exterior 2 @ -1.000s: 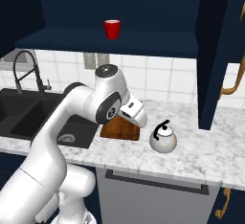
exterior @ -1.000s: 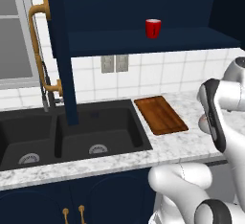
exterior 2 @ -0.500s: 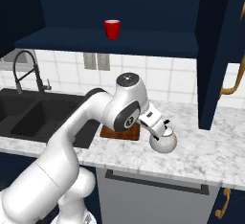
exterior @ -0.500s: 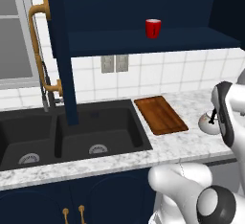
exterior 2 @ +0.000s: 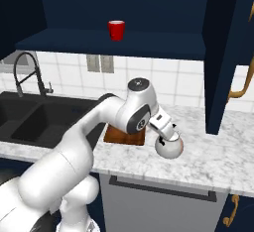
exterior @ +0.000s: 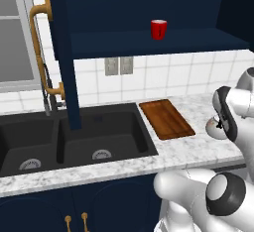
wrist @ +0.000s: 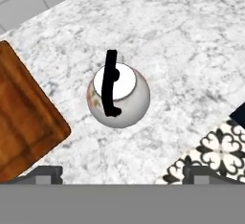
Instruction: Pick the kettle from the counter and place it on the tray. Then pick the mug from the cabinet and place it on the tray. Then close the cabinet doors.
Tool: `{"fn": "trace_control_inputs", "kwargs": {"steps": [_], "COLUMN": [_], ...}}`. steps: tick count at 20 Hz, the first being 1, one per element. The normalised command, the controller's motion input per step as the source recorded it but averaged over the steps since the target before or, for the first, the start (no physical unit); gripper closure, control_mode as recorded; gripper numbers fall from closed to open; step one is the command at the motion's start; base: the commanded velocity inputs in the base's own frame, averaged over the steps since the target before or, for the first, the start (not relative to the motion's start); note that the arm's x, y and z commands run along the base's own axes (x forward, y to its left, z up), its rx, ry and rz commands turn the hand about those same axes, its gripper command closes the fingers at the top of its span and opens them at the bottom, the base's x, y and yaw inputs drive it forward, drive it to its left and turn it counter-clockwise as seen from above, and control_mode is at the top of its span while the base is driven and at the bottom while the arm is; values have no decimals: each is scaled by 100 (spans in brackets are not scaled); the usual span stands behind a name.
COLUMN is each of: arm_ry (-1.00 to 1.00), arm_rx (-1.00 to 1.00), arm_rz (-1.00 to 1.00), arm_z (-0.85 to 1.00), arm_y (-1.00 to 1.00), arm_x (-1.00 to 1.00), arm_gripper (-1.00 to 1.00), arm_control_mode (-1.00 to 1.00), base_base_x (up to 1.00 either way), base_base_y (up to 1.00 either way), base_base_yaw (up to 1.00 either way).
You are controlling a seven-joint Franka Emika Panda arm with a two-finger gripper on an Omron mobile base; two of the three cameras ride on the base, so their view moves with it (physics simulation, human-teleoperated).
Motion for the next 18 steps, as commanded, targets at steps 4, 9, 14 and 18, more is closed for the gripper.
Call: {"fn": "trace_control_inputs", "kwargs": {"steps": [4, 9, 14, 18], "arm_ry": [3, 0, 1, 2], "arm_rx": [0, 0, 3, 4], "arm_rz": [0, 0, 0, 0], "arm_z": [-32, -32, -25, -21], "arm_y": [-12, -21, -21, -21], "arm_x": [36, 33, 37, 38], "arm_gripper": [-100, -100, -100, -100], "arm_control_mode": [-100, -100, -100, -100], "base_base_x": [0, 0, 0, 0], "base_base_y": [0, 0, 0, 0], "base_base_yaw": [0, 0, 0, 0]}}
